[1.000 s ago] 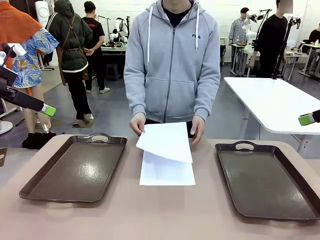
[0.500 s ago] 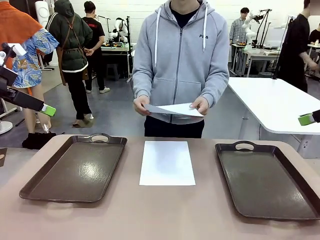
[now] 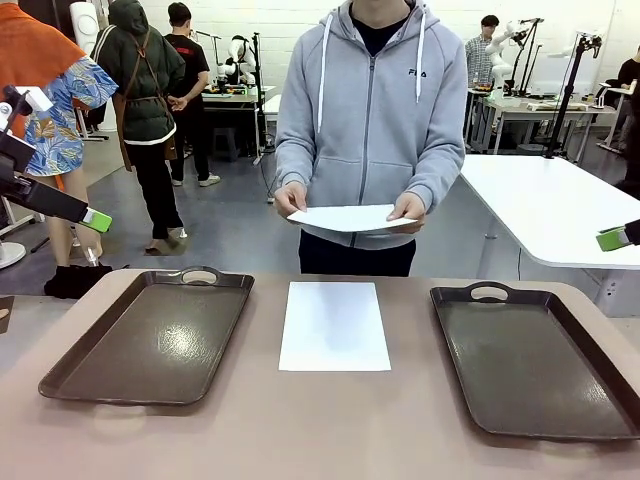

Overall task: Sort the A4 documents.
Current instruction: Receive the A4 Paper.

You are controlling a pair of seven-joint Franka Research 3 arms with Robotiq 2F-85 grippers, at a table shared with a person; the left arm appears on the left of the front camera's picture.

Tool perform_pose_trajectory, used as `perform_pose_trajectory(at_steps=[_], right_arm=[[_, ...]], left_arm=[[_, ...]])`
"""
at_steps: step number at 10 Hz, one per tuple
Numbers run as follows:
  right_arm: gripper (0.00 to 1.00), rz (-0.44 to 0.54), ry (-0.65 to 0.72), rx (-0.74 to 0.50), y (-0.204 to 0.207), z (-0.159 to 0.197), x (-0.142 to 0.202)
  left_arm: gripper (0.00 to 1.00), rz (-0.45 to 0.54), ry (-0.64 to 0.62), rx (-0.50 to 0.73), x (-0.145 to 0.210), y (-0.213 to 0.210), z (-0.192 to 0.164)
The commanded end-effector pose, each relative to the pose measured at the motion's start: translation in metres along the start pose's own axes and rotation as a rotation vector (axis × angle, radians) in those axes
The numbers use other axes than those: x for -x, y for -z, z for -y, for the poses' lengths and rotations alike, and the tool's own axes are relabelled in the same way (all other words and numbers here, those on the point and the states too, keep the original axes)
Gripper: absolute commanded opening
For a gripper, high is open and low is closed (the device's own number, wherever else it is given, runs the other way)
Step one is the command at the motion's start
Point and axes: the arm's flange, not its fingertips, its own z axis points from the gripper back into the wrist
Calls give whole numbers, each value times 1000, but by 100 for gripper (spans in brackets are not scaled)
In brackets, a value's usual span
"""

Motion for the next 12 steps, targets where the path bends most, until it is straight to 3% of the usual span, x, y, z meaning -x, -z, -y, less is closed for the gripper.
perform_pose_trajectory(at_steps=[1, 12], right_arm=[[100, 2, -3, -11, 1, -1, 0], [100, 2, -3, -11, 1, -1, 0]], left_arm=[[100, -2, 3, 3, 0, 1, -1], [100, -2, 3, 3, 0, 1, -1]])
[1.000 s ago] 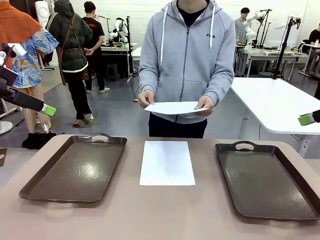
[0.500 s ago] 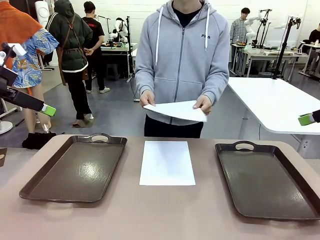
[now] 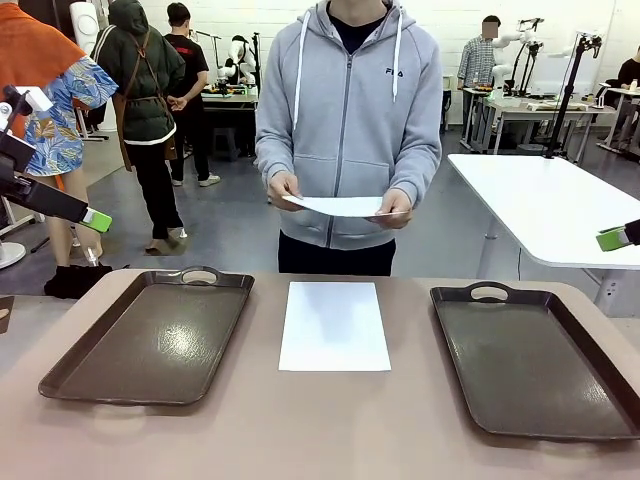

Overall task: Sort the A4 documents.
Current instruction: Receive the A4 Paper.

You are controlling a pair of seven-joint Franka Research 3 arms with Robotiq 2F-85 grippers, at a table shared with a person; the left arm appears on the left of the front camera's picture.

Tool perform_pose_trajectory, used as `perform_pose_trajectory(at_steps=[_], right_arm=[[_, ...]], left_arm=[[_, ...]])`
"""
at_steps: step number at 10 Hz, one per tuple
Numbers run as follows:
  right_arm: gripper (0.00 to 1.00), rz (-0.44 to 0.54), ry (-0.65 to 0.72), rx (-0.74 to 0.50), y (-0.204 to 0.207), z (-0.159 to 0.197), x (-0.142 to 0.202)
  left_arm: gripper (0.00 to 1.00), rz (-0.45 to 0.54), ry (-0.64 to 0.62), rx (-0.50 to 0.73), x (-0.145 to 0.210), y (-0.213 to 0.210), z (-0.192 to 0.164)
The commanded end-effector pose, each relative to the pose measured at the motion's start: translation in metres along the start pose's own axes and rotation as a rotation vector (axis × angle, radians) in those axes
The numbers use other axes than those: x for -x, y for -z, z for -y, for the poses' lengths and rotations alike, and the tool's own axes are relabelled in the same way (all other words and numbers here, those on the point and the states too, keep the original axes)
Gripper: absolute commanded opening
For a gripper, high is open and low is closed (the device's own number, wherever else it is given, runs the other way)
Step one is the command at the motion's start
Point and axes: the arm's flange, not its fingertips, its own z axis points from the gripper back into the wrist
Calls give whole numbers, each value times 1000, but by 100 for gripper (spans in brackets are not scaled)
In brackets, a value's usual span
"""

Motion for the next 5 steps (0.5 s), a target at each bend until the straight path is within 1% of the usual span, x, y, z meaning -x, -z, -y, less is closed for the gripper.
perform_pose_trajectory(at_steps=[1, 5], right_arm=[[100, 2, -3, -11, 1, -1, 0], [100, 2, -3, -11, 1, -1, 0]], left_arm=[[100, -2, 3, 3, 0, 1, -1], [100, -2, 3, 3, 0, 1, -1]])
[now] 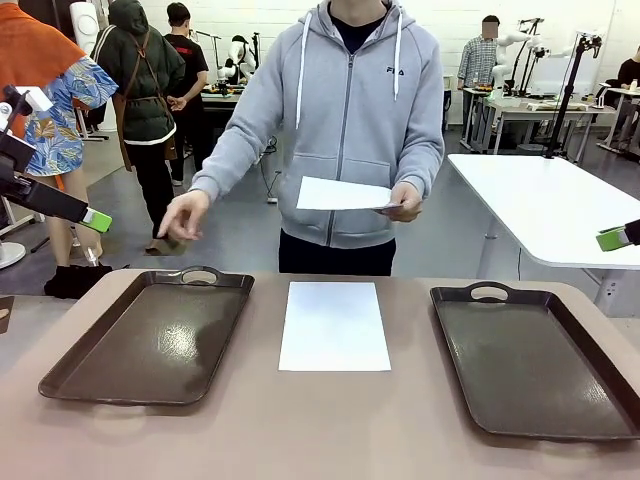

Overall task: Sort the A4 documents.
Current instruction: Receive the A4 Paper.

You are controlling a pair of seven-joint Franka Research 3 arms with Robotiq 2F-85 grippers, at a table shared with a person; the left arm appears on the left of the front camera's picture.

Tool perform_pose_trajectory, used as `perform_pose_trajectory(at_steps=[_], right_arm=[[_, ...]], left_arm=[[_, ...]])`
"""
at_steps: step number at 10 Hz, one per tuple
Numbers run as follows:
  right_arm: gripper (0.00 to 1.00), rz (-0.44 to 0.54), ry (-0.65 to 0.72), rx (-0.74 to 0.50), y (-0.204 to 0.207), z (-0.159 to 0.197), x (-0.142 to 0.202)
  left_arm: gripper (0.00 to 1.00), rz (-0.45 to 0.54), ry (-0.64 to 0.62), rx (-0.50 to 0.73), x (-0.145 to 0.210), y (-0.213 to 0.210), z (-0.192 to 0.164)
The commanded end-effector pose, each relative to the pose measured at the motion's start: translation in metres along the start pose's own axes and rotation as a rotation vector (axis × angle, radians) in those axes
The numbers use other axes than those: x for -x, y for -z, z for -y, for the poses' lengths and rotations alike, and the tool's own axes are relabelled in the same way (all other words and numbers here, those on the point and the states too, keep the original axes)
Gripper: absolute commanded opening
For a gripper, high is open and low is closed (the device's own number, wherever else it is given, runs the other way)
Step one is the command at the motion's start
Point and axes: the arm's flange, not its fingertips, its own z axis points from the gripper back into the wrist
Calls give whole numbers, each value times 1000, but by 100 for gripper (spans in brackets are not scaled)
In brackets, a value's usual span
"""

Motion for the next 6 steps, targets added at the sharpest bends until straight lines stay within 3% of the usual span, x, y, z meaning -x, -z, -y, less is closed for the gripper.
perform_pose_trajectory(at_steps=[1, 6], right_arm=[[100, 2, -3, -11, 1, -1, 0], [100, 2, -3, -11, 1, -1, 0]], left_arm=[[100, -2, 3, 3, 0, 1, -1], [100, -2, 3, 3, 0, 1, -1]])
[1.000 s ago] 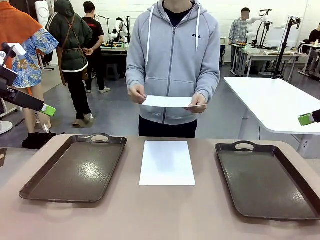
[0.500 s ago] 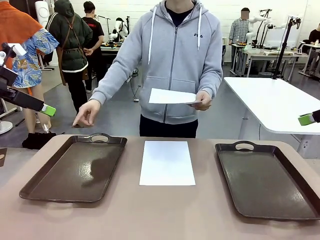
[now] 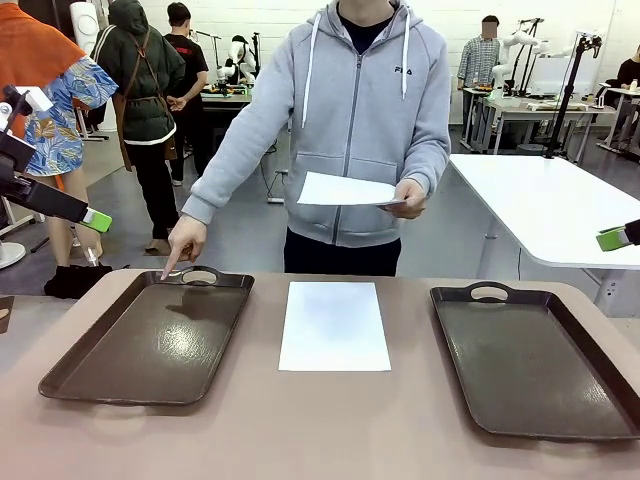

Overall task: Sort the A4 documents.
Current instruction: Receive the A4 Paper.

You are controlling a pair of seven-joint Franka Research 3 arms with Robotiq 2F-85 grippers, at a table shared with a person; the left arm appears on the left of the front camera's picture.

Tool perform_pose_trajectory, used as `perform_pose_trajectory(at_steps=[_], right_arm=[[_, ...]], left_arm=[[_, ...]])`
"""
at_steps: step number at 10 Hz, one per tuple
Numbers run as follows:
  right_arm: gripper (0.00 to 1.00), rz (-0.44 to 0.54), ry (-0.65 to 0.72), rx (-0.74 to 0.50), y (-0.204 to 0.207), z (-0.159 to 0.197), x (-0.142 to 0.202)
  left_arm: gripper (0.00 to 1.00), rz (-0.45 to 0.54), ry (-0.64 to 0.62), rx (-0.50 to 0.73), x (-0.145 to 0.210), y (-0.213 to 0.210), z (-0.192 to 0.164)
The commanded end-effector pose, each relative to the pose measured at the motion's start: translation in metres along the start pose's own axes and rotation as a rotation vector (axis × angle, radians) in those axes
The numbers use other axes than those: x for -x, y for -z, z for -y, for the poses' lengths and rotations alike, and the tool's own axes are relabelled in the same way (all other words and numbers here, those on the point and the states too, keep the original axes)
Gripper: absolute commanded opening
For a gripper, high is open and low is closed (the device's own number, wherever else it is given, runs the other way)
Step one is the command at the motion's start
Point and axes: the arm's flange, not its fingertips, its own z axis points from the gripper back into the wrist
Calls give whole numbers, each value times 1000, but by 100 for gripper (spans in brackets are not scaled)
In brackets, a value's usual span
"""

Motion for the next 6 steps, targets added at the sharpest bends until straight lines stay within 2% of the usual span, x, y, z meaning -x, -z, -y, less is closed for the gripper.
perform_pose_trajectory(at_steps=[1, 6], right_arm=[[100, 2, -3, -12, 1, -1, 0], [100, 2, -3, -12, 1, -1, 0]], left_arm=[[100, -2, 3, 3, 0, 1, -1], [100, -2, 3, 3, 0, 1, -1]])
